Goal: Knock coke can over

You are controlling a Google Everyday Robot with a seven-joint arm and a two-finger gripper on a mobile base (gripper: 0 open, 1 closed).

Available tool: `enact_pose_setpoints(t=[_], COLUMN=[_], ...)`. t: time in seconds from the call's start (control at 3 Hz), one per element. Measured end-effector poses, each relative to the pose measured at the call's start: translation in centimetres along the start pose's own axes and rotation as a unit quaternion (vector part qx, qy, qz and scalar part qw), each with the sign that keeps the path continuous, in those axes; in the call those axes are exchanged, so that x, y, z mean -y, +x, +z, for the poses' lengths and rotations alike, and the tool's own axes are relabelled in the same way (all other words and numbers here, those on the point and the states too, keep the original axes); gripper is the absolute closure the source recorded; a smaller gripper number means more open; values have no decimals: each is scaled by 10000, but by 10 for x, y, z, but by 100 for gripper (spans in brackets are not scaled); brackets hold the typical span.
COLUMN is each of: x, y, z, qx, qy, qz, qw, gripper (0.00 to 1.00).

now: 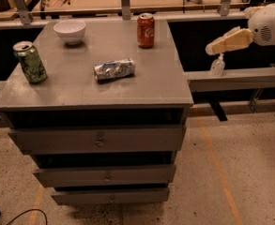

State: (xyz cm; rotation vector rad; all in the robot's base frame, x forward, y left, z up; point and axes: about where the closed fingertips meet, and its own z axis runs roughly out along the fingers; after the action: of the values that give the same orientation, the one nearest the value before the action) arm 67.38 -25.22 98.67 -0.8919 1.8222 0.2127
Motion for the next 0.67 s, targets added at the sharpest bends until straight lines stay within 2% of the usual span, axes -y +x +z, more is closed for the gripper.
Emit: enact_pose_setpoints(t=[0.33,0.67], x=[-1,2], y=[-1,-9], z=[1,15], qx=[11,290], qy=[-4,148], qz=[3,146], qw=[10000,9994], gripper=[0,0])
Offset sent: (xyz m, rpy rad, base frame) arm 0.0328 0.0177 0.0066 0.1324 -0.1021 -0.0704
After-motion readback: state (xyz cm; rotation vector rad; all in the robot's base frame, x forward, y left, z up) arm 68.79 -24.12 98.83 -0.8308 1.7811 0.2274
